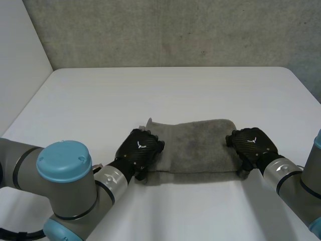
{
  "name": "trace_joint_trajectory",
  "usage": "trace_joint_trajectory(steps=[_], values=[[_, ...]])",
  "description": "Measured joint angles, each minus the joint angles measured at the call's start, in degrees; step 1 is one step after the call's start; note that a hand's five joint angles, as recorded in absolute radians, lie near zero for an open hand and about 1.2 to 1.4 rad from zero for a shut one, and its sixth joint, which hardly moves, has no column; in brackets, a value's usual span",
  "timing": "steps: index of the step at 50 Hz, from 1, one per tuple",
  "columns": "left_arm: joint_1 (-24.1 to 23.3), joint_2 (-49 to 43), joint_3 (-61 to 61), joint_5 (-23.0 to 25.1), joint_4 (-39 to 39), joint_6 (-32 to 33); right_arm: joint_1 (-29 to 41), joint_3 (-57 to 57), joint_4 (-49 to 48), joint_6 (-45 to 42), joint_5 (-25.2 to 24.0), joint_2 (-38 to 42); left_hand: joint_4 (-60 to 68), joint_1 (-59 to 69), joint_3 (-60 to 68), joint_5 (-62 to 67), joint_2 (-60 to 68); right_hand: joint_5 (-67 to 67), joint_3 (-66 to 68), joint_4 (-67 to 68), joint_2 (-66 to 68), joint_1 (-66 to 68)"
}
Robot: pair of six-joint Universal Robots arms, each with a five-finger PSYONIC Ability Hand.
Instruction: Fold the towel.
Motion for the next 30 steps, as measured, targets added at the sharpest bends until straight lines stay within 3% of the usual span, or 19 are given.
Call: trace_joint_trajectory(steps=[14, 23, 25, 30], values=[[-0.28, -3.71, 4.73, -0.25, 0.40, 0.28, 0.05, 0.21, -0.08, -0.10, 0.00, 0.00, 2.71, 3.00, 2.72, 3.47, 3.18, -0.12, -0.01, 0.00, 0.00, -0.06], [-0.29, -6.30, 7.04, -0.41, 0.40, 0.34, 0.06, 0.20, -0.08, -0.11, 0.03, 0.08, 24.08, 24.55, 24.22, 23.62, 24.35, -0.12, -0.01, 0.00, 0.00, -0.06], [-0.28, -6.38, 7.00, -0.44, 0.36, 0.34, 0.06, 0.18, -0.08, -0.11, 0.05, 0.09, 34.06, 33.56, 34.39, 33.34, 34.18, -0.12, -0.01, 0.00, 0.00, -0.06], [-0.14, -4.73, 6.01, -0.49, 0.06, 0.03, 0.05, 0.08, -0.08, -0.10, 0.07, 0.09, 37.52, 35.69, 38.56, 38.14, 37.82, -0.11, 0.00, 0.00, 0.00, -0.06]])
